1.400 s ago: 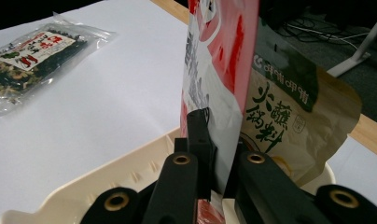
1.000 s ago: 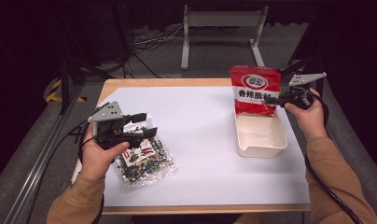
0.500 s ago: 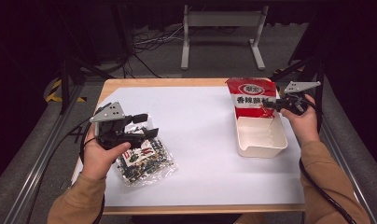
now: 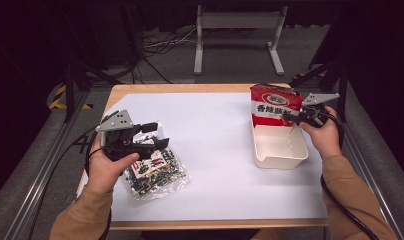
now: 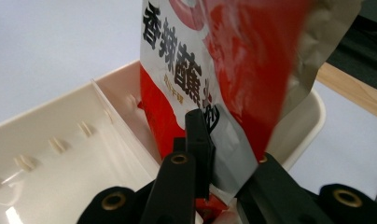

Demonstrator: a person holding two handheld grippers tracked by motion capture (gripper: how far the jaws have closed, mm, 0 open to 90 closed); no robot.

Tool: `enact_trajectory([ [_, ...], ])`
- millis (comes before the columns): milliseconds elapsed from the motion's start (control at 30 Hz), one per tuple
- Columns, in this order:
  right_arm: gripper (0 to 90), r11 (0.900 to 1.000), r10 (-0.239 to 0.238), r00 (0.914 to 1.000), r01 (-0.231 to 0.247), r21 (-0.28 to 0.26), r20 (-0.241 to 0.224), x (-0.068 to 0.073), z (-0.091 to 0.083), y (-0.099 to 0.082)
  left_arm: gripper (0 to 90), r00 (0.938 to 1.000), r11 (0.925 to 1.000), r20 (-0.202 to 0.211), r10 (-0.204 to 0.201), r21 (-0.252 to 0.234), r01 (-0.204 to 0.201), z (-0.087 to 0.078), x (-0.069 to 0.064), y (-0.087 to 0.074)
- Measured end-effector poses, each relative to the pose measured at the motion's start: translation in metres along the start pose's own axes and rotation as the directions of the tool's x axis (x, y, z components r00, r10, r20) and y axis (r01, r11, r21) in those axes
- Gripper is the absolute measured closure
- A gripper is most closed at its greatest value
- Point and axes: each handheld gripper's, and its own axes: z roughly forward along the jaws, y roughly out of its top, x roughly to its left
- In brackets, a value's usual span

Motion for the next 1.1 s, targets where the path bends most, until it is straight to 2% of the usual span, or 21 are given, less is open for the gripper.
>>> enact_trajectory([
  [233,82.5,0.9995,0.03,0.9993,-0.03,0.013,0.022,0.002,0.001,-0.002,32.4,1.0,1.0,-0.001,-0.005,0.006,0.005,-0.001,0.0,-0.001],
  [333,71.8,0.9991,0.04,0.9982,-0.041,0.008,0.043,0.005,0.0,-0.002,31.7,0.9999,1.0,-0.005,-0.008,-0.001,0.008,-0.003,0.001,-0.001],
  [467,54.0,0.9963,0.082,0.9936,-0.08,-0.031,0.077,0.006,-0.007,-0.002,29.8,0.9999,1.0,-0.017,-0.003,-0.002,0.003,-0.004,0.004,-0.003],
  [567,46.8,0.9939,0.1,0.9912,-0.095,-0.055,0.087,0.008,-0.015,-0.002,29.4,0.9998,1.0,-0.017,-0.005,-0.009,0.005,-0.004,0.006,-0.005],
  [600,45.4,0.9935,0.102,0.9905,-0.097,-0.059,0.092,0.009,-0.017,-0.002,29.4,0.9998,0.9998,-0.012,-0.018,-0.011,0.017,-0.004,0.006,-0.007],
  [767,40.8,0.9887,0.125,0.9848,-0.114,-0.098,0.121,0.018,-0.036,-0.006,29.3,0.9995,1.0,-0.03,-0.008,-0.005,0.008,-0.006,0.011,-0.011],
  [867,39.3,0.9883,0.128,0.9808,-0.114,-0.102,0.147,0.023,-0.047,-0.008,29.3,0.9993,1.0,-0.036,0.001,0.0,-0.001,-0.008,0.013,-0.012],
  [900,39.3,0.9885,0.125,0.9806,-0.109,-0.104,0.152,0.025,-0.05,-0.009,29.2,0.9993,0.9999,-0.034,-0.016,0.0,0.016,-0.008,0.013,-0.013],
  [967,39.3,0.989,0.121,0.9794,-0.105,-0.104,0.162,0.028,-0.057,-0.01,29.0,0.9993,1.0,-0.037,-0.008,0.004,0.008,-0.009,0.015,-0.013],
  [1100,38.5,0.9909,0.112,0.9783,-0.097,-0.093,0.174,0.037,-0.07,-0.012,28.6,0.9987,0.9998,-0.047,-0.018,0.005,0.018,-0.009,0.02,-0.015],
])
